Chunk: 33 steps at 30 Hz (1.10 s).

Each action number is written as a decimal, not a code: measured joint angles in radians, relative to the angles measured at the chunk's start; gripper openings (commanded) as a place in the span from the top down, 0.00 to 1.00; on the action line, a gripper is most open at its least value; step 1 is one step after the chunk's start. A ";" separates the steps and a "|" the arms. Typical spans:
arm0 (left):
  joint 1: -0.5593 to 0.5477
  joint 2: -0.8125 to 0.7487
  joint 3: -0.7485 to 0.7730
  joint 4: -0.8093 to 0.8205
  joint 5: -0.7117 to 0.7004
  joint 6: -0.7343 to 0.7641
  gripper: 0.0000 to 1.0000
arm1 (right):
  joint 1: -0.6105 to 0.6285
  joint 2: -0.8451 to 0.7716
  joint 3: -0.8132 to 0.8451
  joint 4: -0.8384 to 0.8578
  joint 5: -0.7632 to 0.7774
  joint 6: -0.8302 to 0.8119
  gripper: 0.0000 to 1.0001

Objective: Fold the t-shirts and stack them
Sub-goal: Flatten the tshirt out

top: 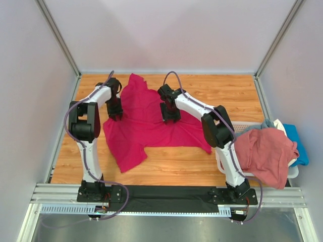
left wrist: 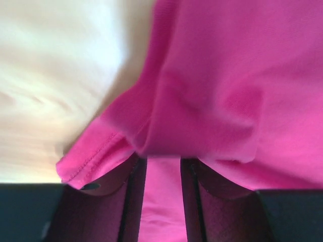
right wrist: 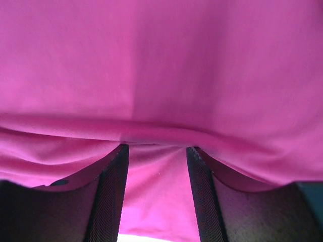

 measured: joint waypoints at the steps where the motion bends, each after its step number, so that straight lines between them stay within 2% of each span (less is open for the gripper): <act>1: 0.007 0.027 0.049 0.003 -0.016 0.008 0.59 | -0.008 0.033 0.057 -0.003 0.002 -0.007 0.49; 3: 0.018 0.075 0.141 -0.005 -0.055 0.026 0.57 | -0.024 0.092 0.160 -0.006 0.002 -0.019 0.49; 6: 0.026 0.088 0.204 -0.010 -0.129 0.050 0.36 | -0.045 0.153 0.275 -0.023 -0.026 -0.031 0.48; 9: 0.030 0.033 0.169 -0.005 -0.168 0.058 0.33 | -0.059 0.150 0.307 -0.057 -0.048 -0.030 0.47; 12: 0.030 -0.114 0.026 0.006 -0.169 0.053 0.36 | -0.061 0.091 0.261 -0.074 -0.035 -0.027 0.43; 14: 0.030 -0.268 -0.117 0.018 -0.143 0.039 0.40 | -0.059 -0.004 0.156 -0.087 -0.024 -0.027 0.43; 18: 0.029 -0.591 -0.401 0.031 -0.051 -0.018 0.56 | -0.053 -0.280 -0.132 -0.092 -0.026 -0.027 0.36; 21: 0.027 -0.778 -0.622 0.056 0.043 -0.088 0.57 | -0.043 -0.483 -0.347 -0.070 -0.039 -0.023 0.38; 23: 0.023 -0.855 -0.766 0.074 0.108 -0.148 0.55 | -0.030 -0.588 -0.468 -0.070 -0.045 -0.014 0.39; 26: 0.014 -0.893 -0.921 0.091 0.176 -0.217 0.48 | -0.006 -0.683 -0.616 -0.050 -0.077 0.007 0.39; 27: 0.010 -0.894 -0.944 0.091 0.188 -0.232 0.40 | 0.001 -0.697 -0.652 -0.043 -0.087 0.018 0.39; 29: 0.005 -0.896 -0.958 0.094 0.204 -0.246 0.35 | 0.015 -0.716 -0.710 -0.024 -0.110 0.034 0.39; 33: -0.008 -0.923 -0.960 0.157 0.230 -0.274 0.36 | 0.030 -0.750 -0.761 -0.001 -0.132 0.058 0.39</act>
